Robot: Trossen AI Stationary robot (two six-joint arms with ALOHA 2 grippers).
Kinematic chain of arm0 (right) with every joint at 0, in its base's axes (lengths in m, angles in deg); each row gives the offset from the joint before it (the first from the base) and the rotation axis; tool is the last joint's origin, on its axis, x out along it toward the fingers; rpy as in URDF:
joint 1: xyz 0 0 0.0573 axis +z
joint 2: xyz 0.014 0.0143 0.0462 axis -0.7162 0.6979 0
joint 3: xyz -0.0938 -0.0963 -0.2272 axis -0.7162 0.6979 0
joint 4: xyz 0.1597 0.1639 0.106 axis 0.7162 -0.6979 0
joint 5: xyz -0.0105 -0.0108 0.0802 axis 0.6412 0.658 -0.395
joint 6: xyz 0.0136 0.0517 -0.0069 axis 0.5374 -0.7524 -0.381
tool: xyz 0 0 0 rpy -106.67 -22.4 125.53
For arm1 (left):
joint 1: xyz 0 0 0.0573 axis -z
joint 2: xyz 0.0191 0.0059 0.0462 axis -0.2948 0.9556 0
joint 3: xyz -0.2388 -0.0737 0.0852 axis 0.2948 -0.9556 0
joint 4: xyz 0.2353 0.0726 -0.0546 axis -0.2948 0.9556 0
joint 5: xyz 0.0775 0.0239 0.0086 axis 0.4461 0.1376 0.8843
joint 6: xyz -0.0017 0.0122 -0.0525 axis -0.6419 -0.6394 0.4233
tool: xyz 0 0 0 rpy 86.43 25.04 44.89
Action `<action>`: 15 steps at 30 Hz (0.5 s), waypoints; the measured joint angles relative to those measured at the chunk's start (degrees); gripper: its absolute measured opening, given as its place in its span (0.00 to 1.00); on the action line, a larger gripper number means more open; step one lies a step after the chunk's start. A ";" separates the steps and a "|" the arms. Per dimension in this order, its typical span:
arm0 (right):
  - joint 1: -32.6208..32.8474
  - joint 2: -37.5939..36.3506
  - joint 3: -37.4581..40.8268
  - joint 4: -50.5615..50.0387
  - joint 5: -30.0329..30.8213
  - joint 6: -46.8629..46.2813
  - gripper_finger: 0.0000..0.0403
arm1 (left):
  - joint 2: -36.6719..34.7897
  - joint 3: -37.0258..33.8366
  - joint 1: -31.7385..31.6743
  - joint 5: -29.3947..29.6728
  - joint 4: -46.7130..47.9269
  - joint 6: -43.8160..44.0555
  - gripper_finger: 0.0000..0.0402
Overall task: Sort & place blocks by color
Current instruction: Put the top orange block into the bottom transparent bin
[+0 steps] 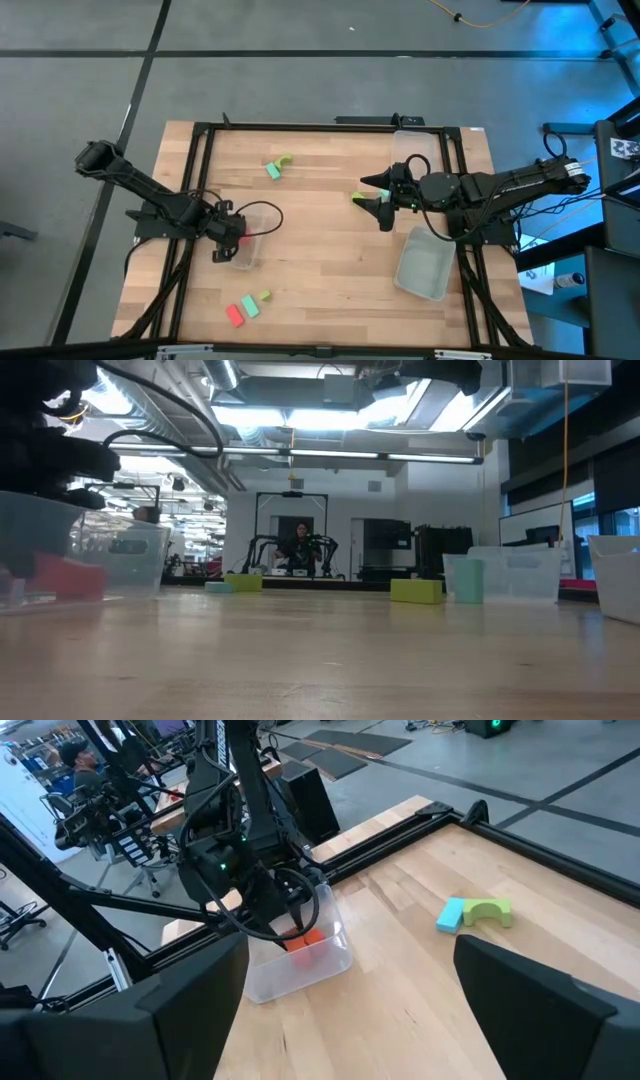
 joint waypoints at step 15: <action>0.00 0.00 0.00 -0.02 0.00 0.19 0.88 | -0.04 5.93 0.00 -4.35 2.93 4.07 0.58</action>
